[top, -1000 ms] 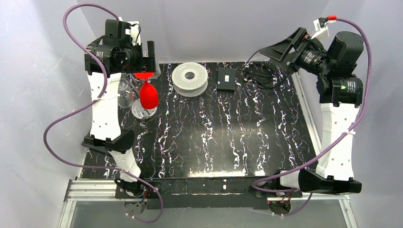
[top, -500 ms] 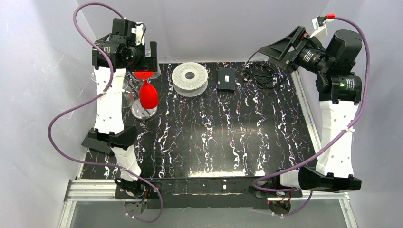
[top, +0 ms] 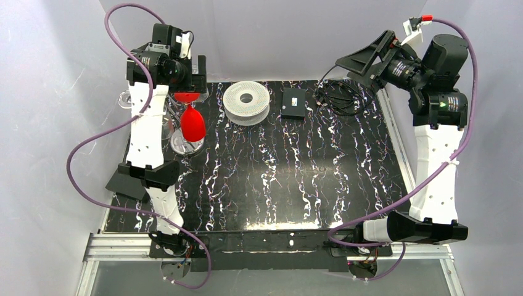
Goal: Take the wine glass off the wine glass rack
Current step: Pick up the wine glass from the wine rack.
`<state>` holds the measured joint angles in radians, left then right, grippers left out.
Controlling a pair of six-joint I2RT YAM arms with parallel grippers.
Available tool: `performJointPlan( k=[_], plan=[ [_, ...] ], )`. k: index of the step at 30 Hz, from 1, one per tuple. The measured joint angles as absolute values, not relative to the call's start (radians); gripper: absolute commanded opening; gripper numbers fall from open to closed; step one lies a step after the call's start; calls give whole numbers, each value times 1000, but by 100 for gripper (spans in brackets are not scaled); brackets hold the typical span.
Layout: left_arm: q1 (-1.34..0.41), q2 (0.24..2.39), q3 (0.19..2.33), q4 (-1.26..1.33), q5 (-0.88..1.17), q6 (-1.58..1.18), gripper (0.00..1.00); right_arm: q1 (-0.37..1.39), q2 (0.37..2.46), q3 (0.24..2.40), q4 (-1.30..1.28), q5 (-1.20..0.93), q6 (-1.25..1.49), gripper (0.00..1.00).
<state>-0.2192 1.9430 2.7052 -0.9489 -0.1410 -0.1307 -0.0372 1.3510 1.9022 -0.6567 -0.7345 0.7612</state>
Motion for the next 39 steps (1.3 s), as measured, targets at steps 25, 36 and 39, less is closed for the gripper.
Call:
performJointPlan(
  k=[25, 36, 39],
  plan=[
    [-219, 1949, 2689, -950, -176, -131, 94, -37, 1402, 1929, -656, -747, 780, 100],
    [-228, 1950, 2689, -950, -175, -134, 86, -37, 1408, 1936, -656, -756, 781, 100],
    [-229, 1950, 2689, -950, -175, -134, 83, -37, 1408, 1936, -656, -756, 781, 100]
  ],
)
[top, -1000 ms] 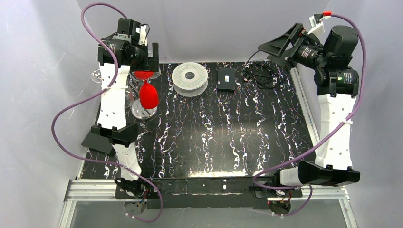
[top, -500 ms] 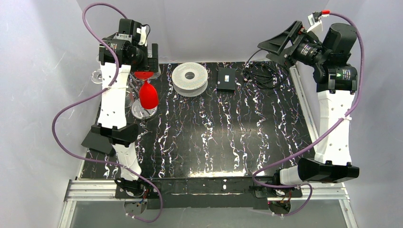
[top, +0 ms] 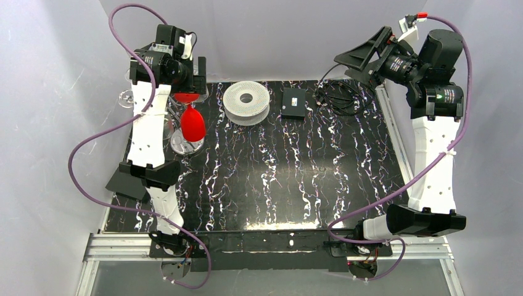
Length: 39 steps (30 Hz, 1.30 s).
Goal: Take the wine glass off the wine glass rack
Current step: Pick up the wine glass from the wine rack.
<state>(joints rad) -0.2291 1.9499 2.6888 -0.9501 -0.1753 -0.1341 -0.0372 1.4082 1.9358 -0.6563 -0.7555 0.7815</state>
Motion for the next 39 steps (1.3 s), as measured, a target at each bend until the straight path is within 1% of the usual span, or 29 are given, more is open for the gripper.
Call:
performJointPlan(
  k=[5, 11, 12, 14, 15, 20, 22, 26, 28, 33, 39],
  plan=[
    [-229, 1950, 2689, -950, -176, -134, 78, -37, 1408, 1936, -656, -756, 781, 100],
    [-229, 1950, 2686, -950, -180, -134, 77, -37, 1408, 1936, -656, -756, 781, 100],
    [-229, 1950, 2684, -950, -183, -134, 78, -37, 1408, 1936, -656, -756, 781, 100],
    [-229, 1950, 2683, -950, -186, -134, 88, -37, 1408, 1936, -656, -756, 781, 100],
    [-229, 1950, 2682, -950, -188, -133, 90, -37, 1408, 1936, -656, -756, 781, 100],
    [-229, 1950, 2672, -950, -193, -136, 91, -37, 1408, 1936, -656, -756, 781, 100],
    [-229, 1950, 2672, -950, -194, -136, 88, -37, 1408, 1936, -656, -756, 781, 100],
    [-229, 1950, 2672, -950, -195, -138, 78, -37, 1408, 1936, -656, -756, 781, 100],
    [-229, 1950, 2672, -950, -196, -138, 75, -37, 1408, 1936, -656, -756, 781, 100],
    [-231, 1950, 2672, -950, -195, -136, 61, -37, 1408, 1936, -656, -756, 781, 100],
    [-233, 1950, 2672, -950, -195, -137, 58, -37, 1408, 1936, -656, -756, 782, 100]
  ],
)
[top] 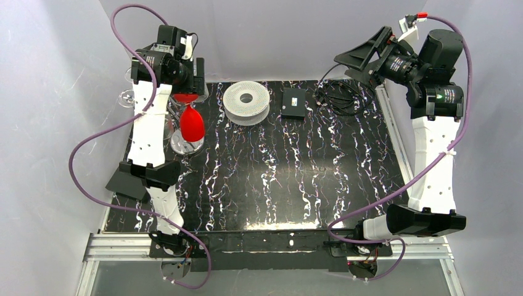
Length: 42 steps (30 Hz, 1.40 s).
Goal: Take the wine glass off the wine glass rack
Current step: Pick up the wine glass from the wine rack.
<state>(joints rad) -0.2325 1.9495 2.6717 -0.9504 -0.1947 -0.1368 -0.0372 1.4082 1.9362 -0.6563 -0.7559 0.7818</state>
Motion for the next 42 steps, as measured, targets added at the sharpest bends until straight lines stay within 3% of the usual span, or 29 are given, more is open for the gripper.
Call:
performJointPlan(
  k=[42],
  plan=[
    [-281, 1917, 2700, -951, -169, -110, 58, -19, 1358, 1939, -657, -769, 797, 100]
  ],
)
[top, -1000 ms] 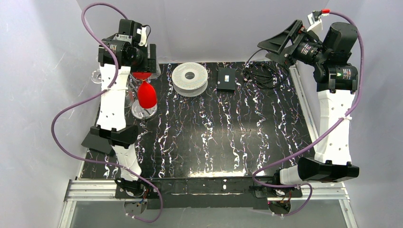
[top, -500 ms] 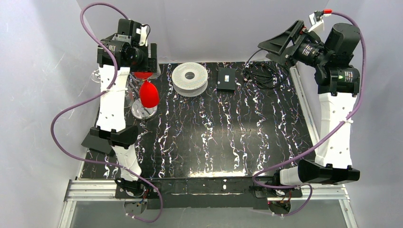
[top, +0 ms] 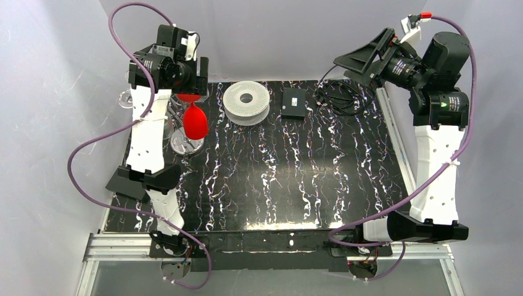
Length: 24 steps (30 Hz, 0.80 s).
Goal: Take the wine glass off the wine glass rack
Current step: Pick up the wine glass from the wine rack.
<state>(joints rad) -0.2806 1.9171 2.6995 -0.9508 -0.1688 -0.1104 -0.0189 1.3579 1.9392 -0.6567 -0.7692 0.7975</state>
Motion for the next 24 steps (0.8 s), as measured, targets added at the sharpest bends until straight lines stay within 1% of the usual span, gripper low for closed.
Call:
performJointPlan(
  k=[14, 24],
  plan=[
    [-286, 1799, 2644, -951, -204, -85, 60, -5, 1347, 1935, -657, -769, 797, 100],
    [-290, 1793, 2627, -951, -256, -78, 61, 27, 1336, 1934, -657, -768, 792, 100]
  ],
)
